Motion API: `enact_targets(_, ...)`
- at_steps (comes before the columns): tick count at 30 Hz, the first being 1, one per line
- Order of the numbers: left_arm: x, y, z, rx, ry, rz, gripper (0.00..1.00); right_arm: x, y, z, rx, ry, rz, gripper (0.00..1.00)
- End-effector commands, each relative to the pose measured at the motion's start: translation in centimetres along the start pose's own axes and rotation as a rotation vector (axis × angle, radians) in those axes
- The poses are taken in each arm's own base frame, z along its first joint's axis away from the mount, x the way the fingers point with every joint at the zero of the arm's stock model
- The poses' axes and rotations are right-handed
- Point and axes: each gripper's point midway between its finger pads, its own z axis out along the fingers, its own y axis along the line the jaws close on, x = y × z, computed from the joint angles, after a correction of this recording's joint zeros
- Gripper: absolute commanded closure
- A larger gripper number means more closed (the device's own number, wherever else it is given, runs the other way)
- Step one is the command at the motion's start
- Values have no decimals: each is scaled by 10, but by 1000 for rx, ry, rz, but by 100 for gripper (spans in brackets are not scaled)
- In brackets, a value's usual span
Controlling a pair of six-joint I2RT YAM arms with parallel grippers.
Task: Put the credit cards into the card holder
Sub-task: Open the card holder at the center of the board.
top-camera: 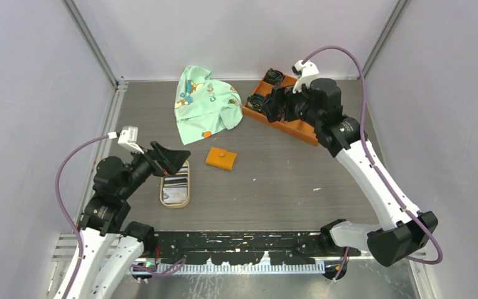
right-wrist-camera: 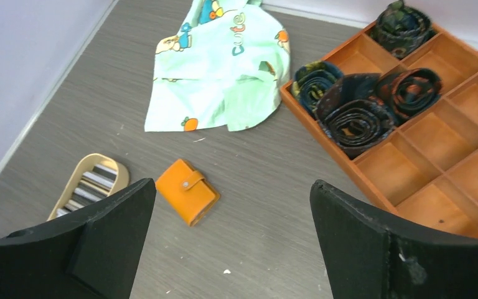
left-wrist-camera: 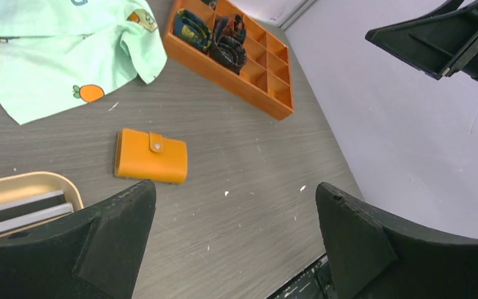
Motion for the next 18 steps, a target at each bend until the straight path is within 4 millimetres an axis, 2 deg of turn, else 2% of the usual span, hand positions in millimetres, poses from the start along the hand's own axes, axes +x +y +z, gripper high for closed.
enact_targets(1,11,0,-4,18,24,-29,0,-3,19,-3,-121,-22,63,0)
enact_targets(4,22,10,3,3,31,-72,2,18,41,-4,-304,26,31,1)
enact_targets(8,40,35,12,-88,67,-126,7,80,66,-5,-598,122,-71,0)
enact_targets(9,45,44,16,-123,79,-138,9,90,68,-5,-638,121,-89,1)
enact_targets(13,64,76,26,-251,124,-172,22,114,58,3,-637,146,-165,1)
enact_targets(18,84,101,38,-361,206,-199,39,125,38,12,-546,193,-259,1)
